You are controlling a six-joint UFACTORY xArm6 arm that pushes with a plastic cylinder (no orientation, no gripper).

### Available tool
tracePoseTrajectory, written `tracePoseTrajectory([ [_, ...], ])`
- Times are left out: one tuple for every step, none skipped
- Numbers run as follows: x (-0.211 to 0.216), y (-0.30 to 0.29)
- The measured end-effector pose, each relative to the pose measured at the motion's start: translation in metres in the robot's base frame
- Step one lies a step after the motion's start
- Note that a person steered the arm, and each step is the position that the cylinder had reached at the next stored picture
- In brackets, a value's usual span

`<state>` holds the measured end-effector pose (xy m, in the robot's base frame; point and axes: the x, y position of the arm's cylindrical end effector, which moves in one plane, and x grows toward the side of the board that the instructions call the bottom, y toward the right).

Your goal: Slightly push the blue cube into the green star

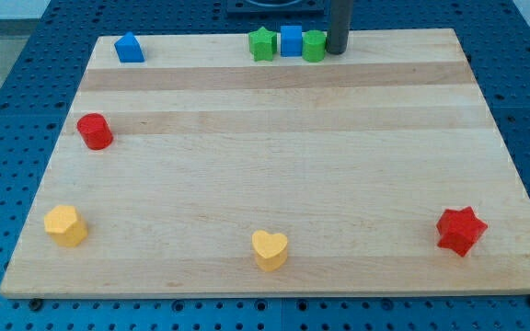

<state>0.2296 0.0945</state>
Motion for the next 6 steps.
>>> tracePoseTrajectory([
  [-0.005, 0.004],
  [-0.038, 0.004],
  [-0.038, -0.01],
  [-0.038, -0.047],
  [-0.036, -0.06],
  [-0.038, -0.049],
])
